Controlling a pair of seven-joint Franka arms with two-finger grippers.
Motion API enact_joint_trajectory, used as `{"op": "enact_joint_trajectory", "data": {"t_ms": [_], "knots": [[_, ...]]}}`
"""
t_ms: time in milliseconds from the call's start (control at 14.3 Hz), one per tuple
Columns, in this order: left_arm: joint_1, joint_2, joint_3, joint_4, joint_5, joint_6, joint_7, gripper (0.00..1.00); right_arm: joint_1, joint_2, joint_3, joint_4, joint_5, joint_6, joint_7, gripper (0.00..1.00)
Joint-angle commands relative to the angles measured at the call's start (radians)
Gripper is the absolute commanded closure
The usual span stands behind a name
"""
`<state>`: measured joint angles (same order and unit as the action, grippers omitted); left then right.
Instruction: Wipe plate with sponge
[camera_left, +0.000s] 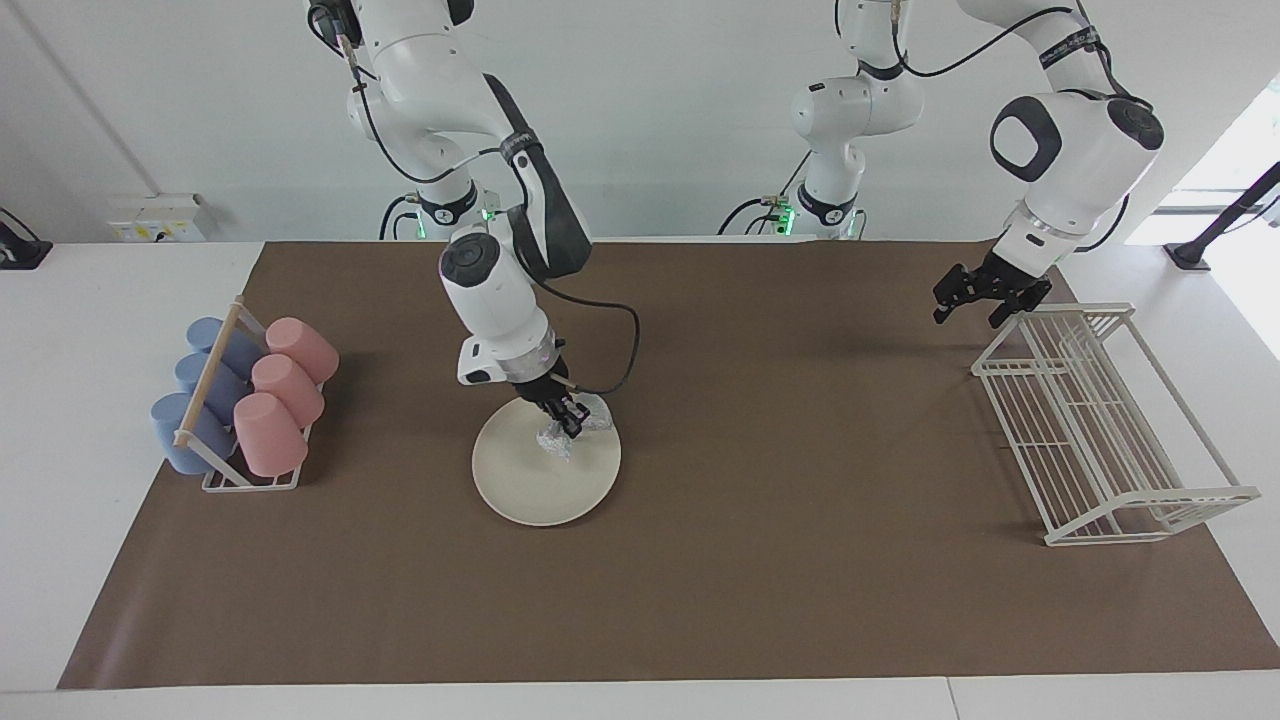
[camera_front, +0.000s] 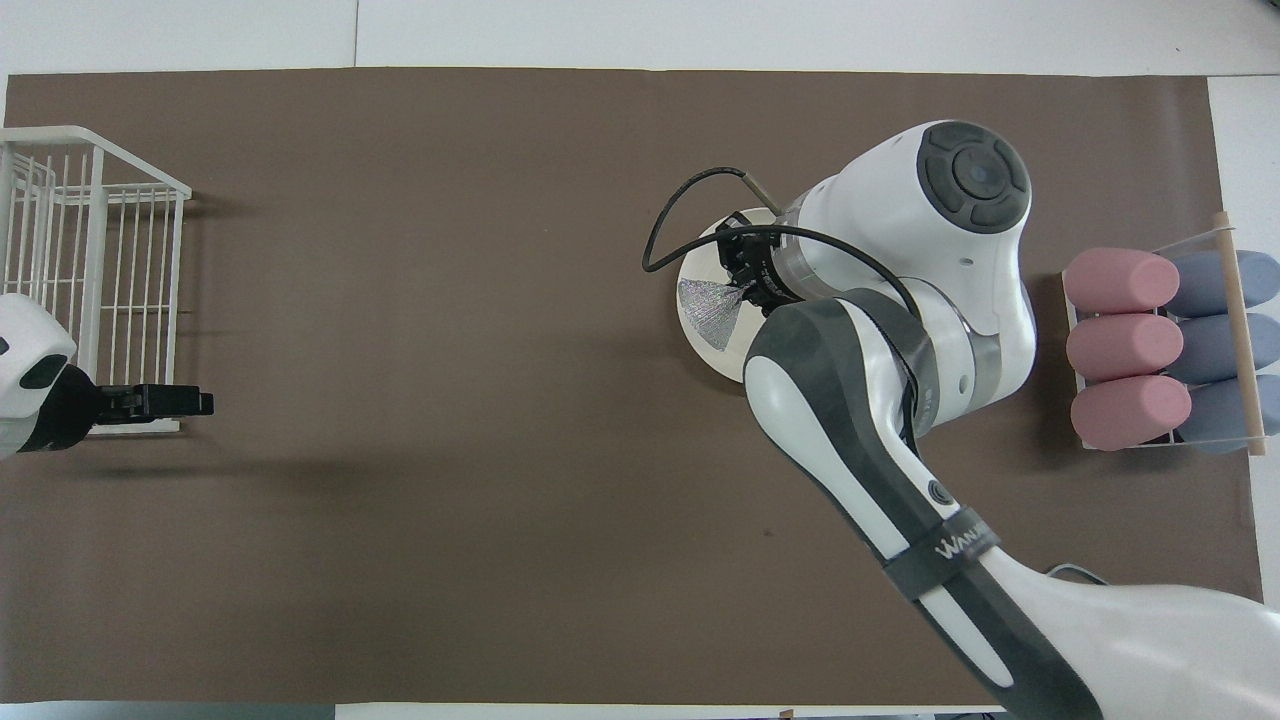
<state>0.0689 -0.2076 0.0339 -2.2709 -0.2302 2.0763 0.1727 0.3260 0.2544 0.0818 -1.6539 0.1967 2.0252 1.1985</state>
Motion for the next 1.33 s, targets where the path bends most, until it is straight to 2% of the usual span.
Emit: {"op": "enact_joint_trajectory", "data": {"t_ms": [0, 140, 349, 489, 629, 769, 1258], "knots": [[-0.026, -0.001, 0.001, 0.005, -0.203, -0.054, -0.042, 0.00, 0.100, -0.078, 0.001, 0.045, -0.106, -0.141, 0.212, 1.00], [-0.027, -0.004, 0.001, 0.005, -0.384, -0.094, -0.044, 0.00, 0.203, -0.121, 0.004, 0.083, -0.195, -0.230, 0.408, 1.00], [-0.035, -0.019, 0.001, 0.004, -0.620, -0.186, -0.042, 0.00, 0.297, -0.121, 0.006, 0.135, -0.213, -0.322, 0.626, 1.00], [-0.021, -0.030, 0.003, 0.004, -0.752, -0.289, -0.038, 0.00, 0.314, -0.116, 0.012, 0.138, -0.197, -0.301, 0.719, 1.00], [-0.021, -0.050, 0.003, -0.022, -0.855, -0.323, -0.016, 0.00, 0.356, -0.097, 0.012, 0.140, -0.212, -0.257, 0.821, 1.00], [-0.035, -0.094, 0.001, -0.088, -0.954, -0.329, 0.068, 0.00, 0.378, -0.090, 0.012, 0.140, -0.241, -0.258, 0.839, 1.00], [-0.115, -0.101, 0.000, -0.223, -1.218, -0.381, 0.243, 0.00, 0.378, -0.090, 0.012, 0.140, -0.255, -0.266, 0.839, 1.00]]}}
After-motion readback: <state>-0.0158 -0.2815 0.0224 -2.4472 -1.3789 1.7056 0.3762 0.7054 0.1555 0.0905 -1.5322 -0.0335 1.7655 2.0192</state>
